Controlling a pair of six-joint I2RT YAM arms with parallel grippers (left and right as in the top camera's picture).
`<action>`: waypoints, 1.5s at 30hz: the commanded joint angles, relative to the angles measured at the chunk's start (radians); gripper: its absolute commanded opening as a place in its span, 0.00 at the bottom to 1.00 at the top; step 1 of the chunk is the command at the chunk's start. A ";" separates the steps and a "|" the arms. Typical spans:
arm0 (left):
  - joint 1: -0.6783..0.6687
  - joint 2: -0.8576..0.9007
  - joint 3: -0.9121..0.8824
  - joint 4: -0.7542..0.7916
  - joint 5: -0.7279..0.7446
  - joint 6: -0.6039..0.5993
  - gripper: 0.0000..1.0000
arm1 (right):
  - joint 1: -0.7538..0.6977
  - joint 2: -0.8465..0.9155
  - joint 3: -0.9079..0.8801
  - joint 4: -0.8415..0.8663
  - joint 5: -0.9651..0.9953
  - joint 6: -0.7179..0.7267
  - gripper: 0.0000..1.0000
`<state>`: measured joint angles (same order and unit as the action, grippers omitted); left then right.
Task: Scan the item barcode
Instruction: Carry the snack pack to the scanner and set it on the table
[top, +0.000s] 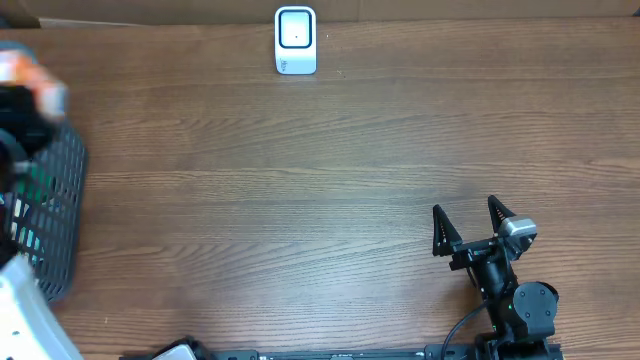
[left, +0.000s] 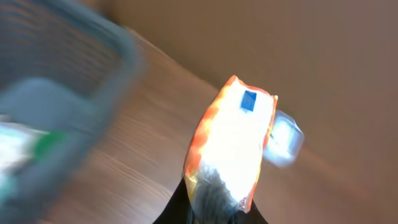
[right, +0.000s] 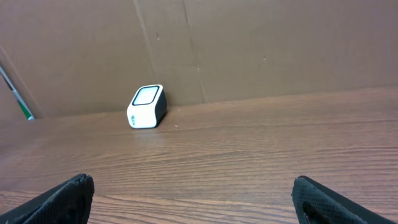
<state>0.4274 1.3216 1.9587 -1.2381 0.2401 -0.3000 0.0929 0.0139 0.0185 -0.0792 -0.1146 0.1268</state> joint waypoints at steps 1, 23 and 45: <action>-0.211 0.040 -0.039 -0.047 0.013 0.039 0.04 | 0.002 -0.009 -0.010 0.004 0.009 -0.003 1.00; -0.901 0.703 -0.384 0.498 0.206 -0.386 0.04 | 0.002 -0.009 -0.010 0.005 0.009 -0.003 1.00; -0.925 0.605 -0.320 0.509 0.163 -0.346 0.85 | 0.002 -0.009 -0.010 0.004 0.010 -0.003 1.00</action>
<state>-0.5274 2.1014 1.5772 -0.7170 0.4355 -0.7162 0.0929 0.0139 0.0185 -0.0792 -0.1150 0.1272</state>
